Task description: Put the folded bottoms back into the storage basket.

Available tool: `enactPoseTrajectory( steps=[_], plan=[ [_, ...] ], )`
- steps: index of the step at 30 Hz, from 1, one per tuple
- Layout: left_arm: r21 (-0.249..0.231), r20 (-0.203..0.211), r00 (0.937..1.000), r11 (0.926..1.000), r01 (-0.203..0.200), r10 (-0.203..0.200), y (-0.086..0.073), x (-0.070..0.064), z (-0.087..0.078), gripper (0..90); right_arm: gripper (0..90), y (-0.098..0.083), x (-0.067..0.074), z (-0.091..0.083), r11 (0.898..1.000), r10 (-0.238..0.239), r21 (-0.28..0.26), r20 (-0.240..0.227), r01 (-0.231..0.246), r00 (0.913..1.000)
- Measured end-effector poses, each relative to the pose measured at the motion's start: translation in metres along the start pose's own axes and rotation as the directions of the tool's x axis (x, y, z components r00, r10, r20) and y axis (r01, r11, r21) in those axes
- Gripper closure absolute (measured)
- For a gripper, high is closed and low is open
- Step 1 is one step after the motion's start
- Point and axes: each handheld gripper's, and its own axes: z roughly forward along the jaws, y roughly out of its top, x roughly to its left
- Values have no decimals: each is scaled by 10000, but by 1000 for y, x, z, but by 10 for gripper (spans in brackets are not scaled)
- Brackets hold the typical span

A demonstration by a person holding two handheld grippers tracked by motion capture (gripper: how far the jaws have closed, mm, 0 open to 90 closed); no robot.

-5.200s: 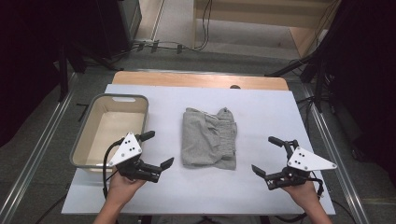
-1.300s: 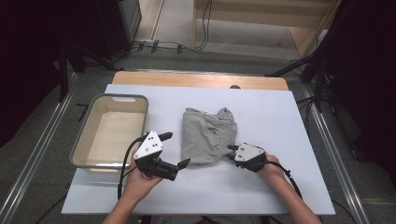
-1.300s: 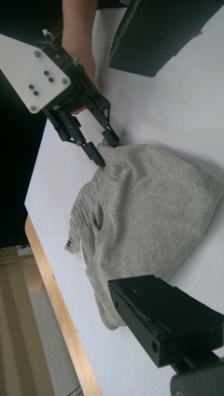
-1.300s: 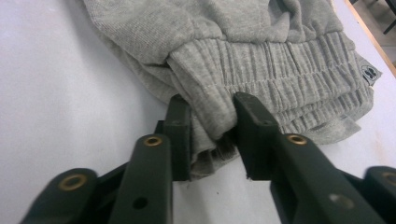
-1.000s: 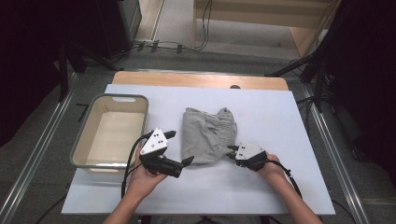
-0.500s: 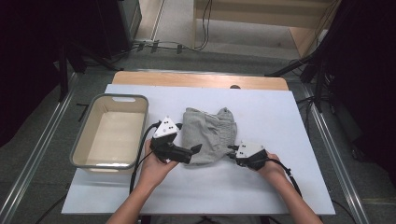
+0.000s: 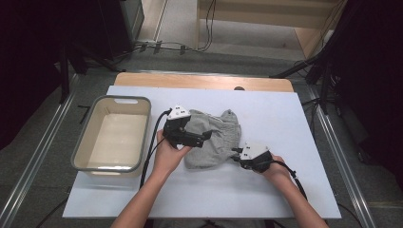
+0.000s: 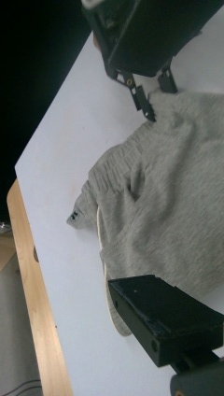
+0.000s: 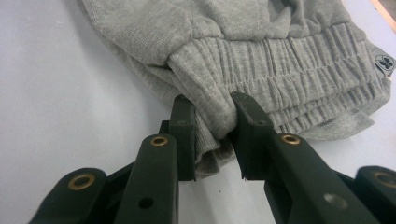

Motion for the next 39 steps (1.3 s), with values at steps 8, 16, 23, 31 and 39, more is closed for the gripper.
enactPoseTrajectory(
  steps=[8, 16, 23, 31, 39],
  plan=[
    [464, -304, 9977, 9970, 614, -600, 10, 19, 19, 0, 695, 0, -1, 0, 10000, -16, -11, -59, 16, 10000],
    [870, -554, 9932, 9904, 1071, -1025, 16, 34, 32, 0, 694, 0, -1, 0, 10000, 22, -4, -77, -22, 10000],
    [1233, -703, 9863, 9798, 1573, -1495, 17, 49, 42, 0, 694, 0, -2, 0, 10000, 16, -17, -114, -16, 9999],
    [1583, -759, 9752, 9631, 2179, -2081, 9, 65, 50, 11, 693, 0, -2, 0, 10000, -32, -1, -127, 32, 9999],
    [1596, -832, 9637, 9511, 2643, -2538, 3, 76, 54, 41, 692, 0, -2, 0, 10000, 17, -28, -160, -17, 9999]
  ],
)
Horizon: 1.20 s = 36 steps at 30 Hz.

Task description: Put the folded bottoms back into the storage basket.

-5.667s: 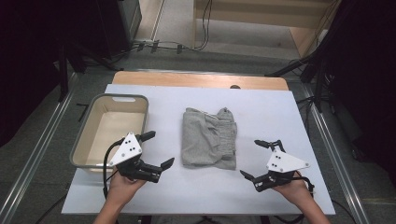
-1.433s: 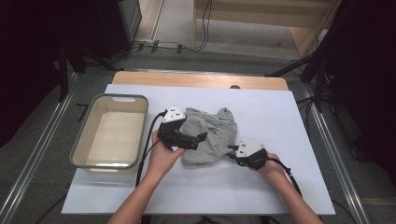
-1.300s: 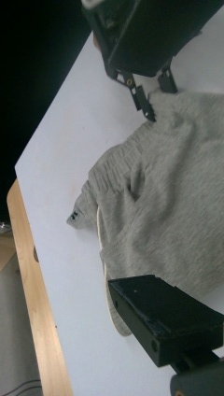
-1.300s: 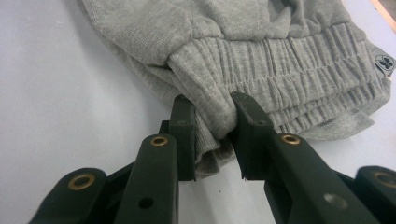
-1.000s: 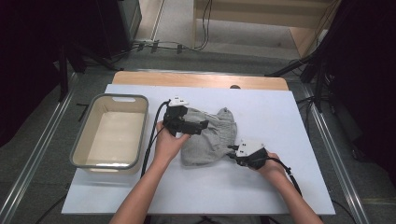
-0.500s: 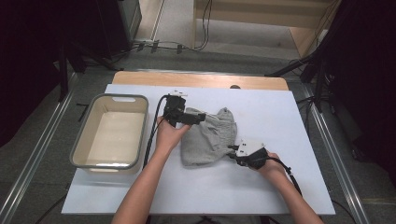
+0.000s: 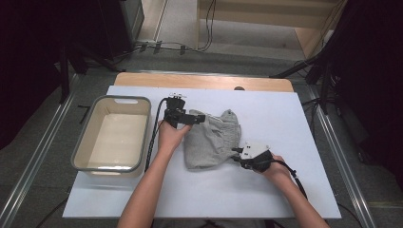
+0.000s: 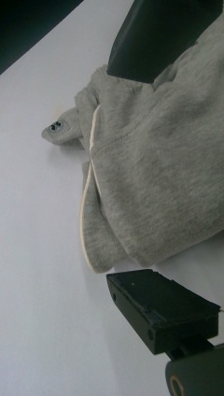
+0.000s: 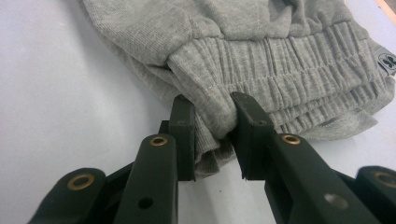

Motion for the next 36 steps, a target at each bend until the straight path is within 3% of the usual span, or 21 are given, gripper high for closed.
enactPoseTrajectory(
  steps=[13, 23, 36],
  plan=[
    [181, -16, 9984, 9982, 571, -571, -4, 13, 10, 87, 691, 0, 0, 0, 10000, -23, 28, 25, 23, 10000],
    [512, -217, 9981, 9969, 595, -585, -7, 17, 19, 123, 691, 0, 0, 0, 10000, -30, 20, 18, 30, 10000],
    [662, 74, 9965, 9944, 823, -829, -10, 22, 24, 200, 689, 0, 1, 0, 10000, -49, 27, 42, 49, 10000]
  ],
)
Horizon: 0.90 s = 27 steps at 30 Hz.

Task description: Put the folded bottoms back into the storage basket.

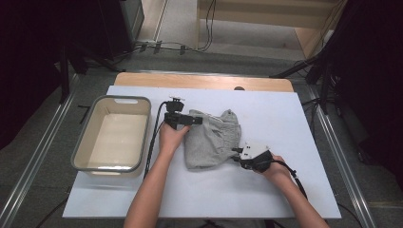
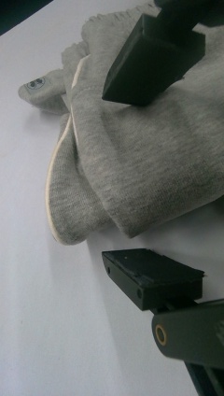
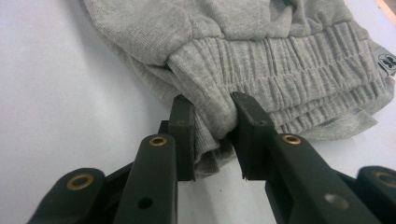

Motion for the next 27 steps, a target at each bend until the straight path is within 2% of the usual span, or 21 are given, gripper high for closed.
enactPoseTrajectory(
  steps=[4, 7, 9, 12, 23, 27],
  plan=[
    [16, 72, 10000, 10000, 13, -13, 0, 0, 0, 233, 689, 0, 0, 0, 10000, -7, 8, 11, 7, 10000],
    [60, 223, 9997, 10000, 48, -50, -1, 0, 1, 312, 689, 0, 0, 0, 10000, -10, 15, 14, 10, 10000],
    [52, 240, 9997, 10000, 51, -53, -1, 0, 1, 325, 690, 0, 0, 0, 10000, -10, 16, 13, 10, 10000],
    [7, 205, 9997, 9999, 162, -162, -1, 1, 2, 366, 690, 0, 0, 0, 10000, -4, 33, 21, 4, 10000],
    [-59, 176, 9997, 9998, 179, -178, 0, 0, 0, 519, 690, 0, 1, 0, 10000, -12, 46, 44, 11, 10000],
    [-124, 63, 9998, 9998, 164, -163, 0, -1, 0, 546, 690, 0, 1, 0, 10000, -14, 47, 47, 13, 10000]
  ],
)
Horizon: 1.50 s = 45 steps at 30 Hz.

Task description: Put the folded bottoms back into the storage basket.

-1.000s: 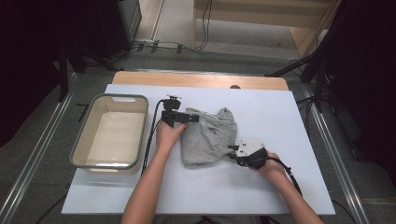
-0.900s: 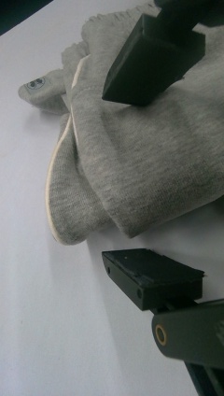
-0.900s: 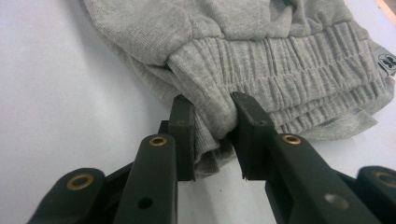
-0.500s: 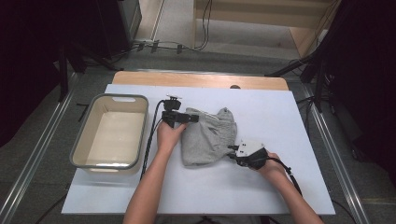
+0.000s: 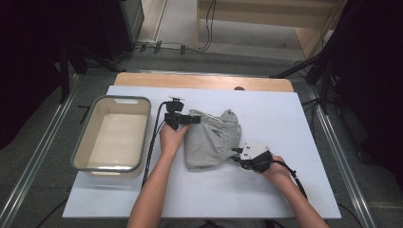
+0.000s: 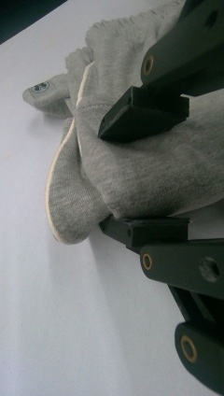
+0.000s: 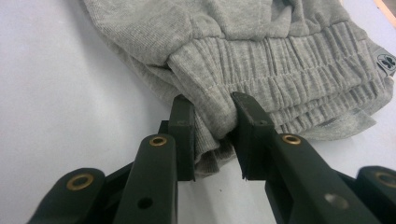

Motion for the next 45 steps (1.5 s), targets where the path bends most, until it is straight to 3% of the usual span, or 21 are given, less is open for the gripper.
enactPoseTrajectory(
  steps=[9, 27, 45],
  plan=[
    [-66, -2, 10000, 10000, -49, 49, 0, -1, -1, 658, 690, 0, 0, 0, 10000, -5, 5, 19, 5, 10000],
    [-82, 13, 9996, 9995, -298, 298, 1, -2, -3, 683, 694, 0, 0, 0, 10000, 69, -11, 12, -69, 10000],
    [-406, 107, 9962, 9955, -861, 866, 3, -10, -10, 685, 736, -4, -9, -4, 9942, 931, -496, -484, -955, 9945]
  ],
)
